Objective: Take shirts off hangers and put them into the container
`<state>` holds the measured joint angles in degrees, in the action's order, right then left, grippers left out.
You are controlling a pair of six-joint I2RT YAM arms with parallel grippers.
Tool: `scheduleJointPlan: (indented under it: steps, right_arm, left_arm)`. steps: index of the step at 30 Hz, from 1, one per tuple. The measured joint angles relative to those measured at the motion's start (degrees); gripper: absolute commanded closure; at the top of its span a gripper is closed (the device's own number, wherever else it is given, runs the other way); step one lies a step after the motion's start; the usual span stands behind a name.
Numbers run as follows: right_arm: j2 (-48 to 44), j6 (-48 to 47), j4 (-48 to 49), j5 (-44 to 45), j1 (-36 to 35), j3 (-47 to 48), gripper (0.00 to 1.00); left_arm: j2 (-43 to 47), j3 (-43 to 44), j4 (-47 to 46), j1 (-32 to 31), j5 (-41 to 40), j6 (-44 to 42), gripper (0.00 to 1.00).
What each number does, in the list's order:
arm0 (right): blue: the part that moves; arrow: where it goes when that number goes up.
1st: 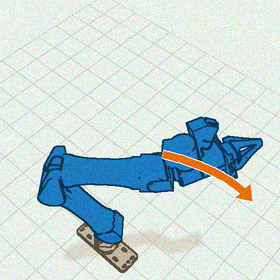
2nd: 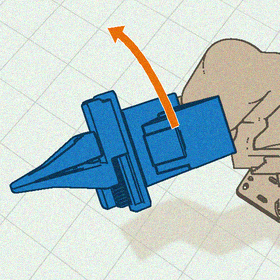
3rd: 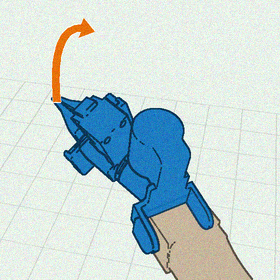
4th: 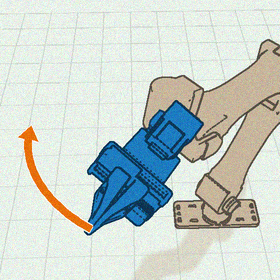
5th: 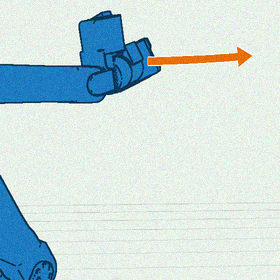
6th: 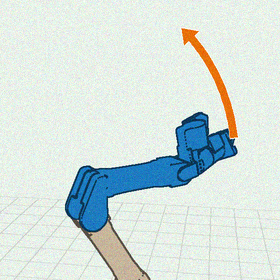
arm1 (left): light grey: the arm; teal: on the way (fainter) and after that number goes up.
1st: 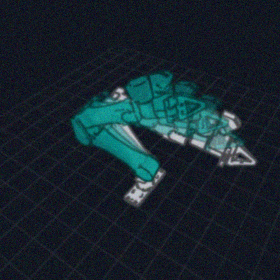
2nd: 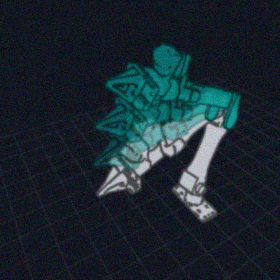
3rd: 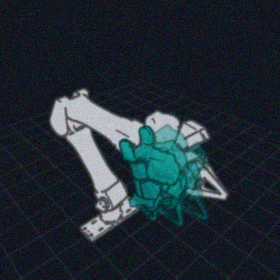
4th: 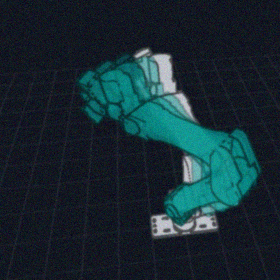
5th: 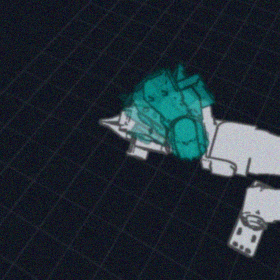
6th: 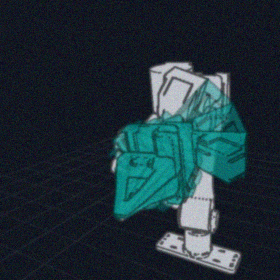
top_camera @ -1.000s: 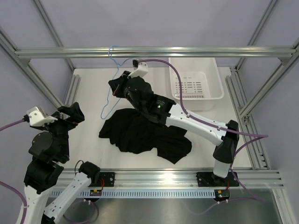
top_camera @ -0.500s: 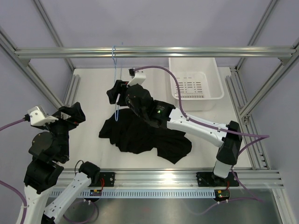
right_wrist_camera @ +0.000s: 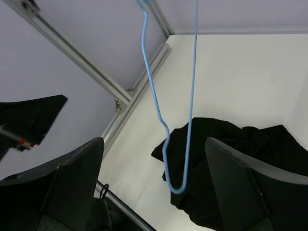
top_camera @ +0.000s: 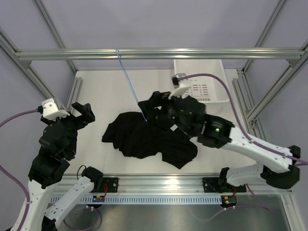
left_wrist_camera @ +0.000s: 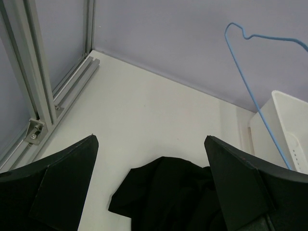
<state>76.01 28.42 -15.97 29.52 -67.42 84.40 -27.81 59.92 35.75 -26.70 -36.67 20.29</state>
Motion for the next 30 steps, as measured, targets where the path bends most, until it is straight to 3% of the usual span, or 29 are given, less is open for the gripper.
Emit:
scheduleJointPlan:
  steps: [6, 13, 18, 23, 30]
  right_arm:
    - [-19.12, 3.26, -8.63, -0.35, 0.02, -12.35, 0.01]
    - [-27.04, 10.73, -12.92, -3.69, 0.02, -29.99, 0.01]
    - [-18.95, 13.68, -9.88, -8.20, 0.70, -35.95, 0.01]
    - [-9.68, 14.51, -2.56, -15.21, 6.97, -38.32, 0.00]
    - [6.78, 12.24, 2.95, -23.65, 9.53, -27.58, 0.00]
  left_arm:
    - [-2.67, 2.54, 3.89, 0.00, 1.20, 0.98, 0.01]
    - [-3.82, 5.33, 7.67, 0.00, 4.83, 4.09, 0.01]
    - [-3.89, 4.81, 8.26, 0.00, 7.43, 6.56, 0.01]
    - [-2.25, 4.37, 8.20, 0.00, 9.09, 7.48, 0.01]
    - [-2.01, 4.37, 8.35, 0.00, 9.81, 7.67, 0.01]
